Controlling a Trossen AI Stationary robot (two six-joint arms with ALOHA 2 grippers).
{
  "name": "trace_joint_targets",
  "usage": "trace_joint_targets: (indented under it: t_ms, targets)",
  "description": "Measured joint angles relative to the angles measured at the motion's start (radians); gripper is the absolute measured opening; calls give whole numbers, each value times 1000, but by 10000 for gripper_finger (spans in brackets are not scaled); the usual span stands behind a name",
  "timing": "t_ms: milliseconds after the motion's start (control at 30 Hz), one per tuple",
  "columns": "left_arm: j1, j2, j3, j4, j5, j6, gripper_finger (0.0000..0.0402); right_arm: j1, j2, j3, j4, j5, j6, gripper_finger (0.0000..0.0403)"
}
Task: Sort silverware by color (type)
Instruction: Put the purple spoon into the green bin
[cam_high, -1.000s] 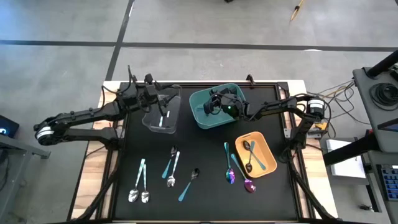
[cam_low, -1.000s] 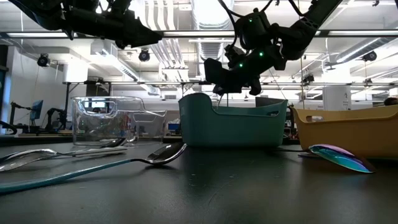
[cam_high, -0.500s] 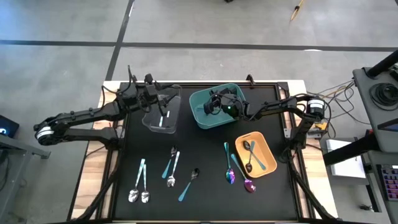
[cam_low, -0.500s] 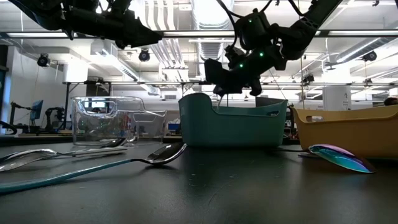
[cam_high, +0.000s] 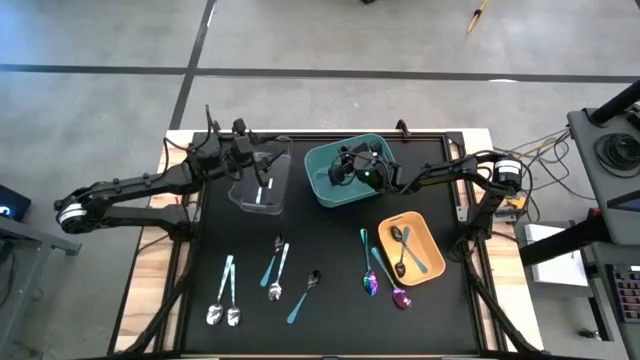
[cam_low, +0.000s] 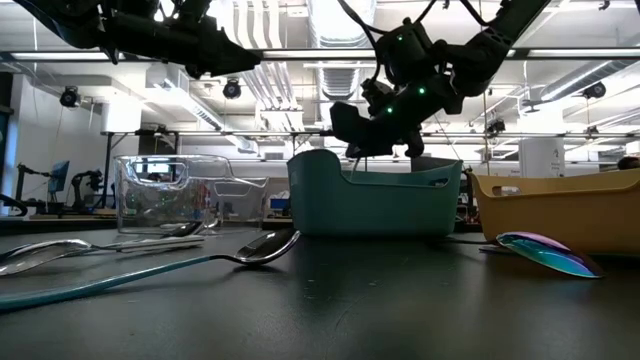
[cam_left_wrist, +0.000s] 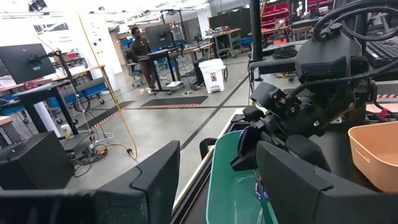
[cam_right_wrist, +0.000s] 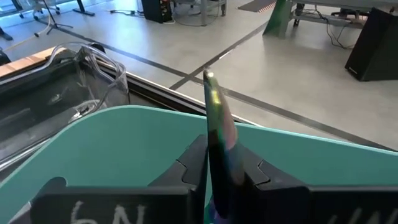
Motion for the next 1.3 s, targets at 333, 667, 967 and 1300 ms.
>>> trace_joint_targets:
  t_ms: [333,667,967,1300]
  targets:
    - [0,0,0,0,0,0,196,0,0,0,-2,-2,42,72]
    - [0,0,0,0,0,0,196,-3,-5,0,-10,-2,42,134]
    - [0,0,0,-1,0,0,196,-7,-52,2,-80,24,43,144]
    - [0,0,0,-4,0,0,196,-14,-69,63,-255,52,43,145]
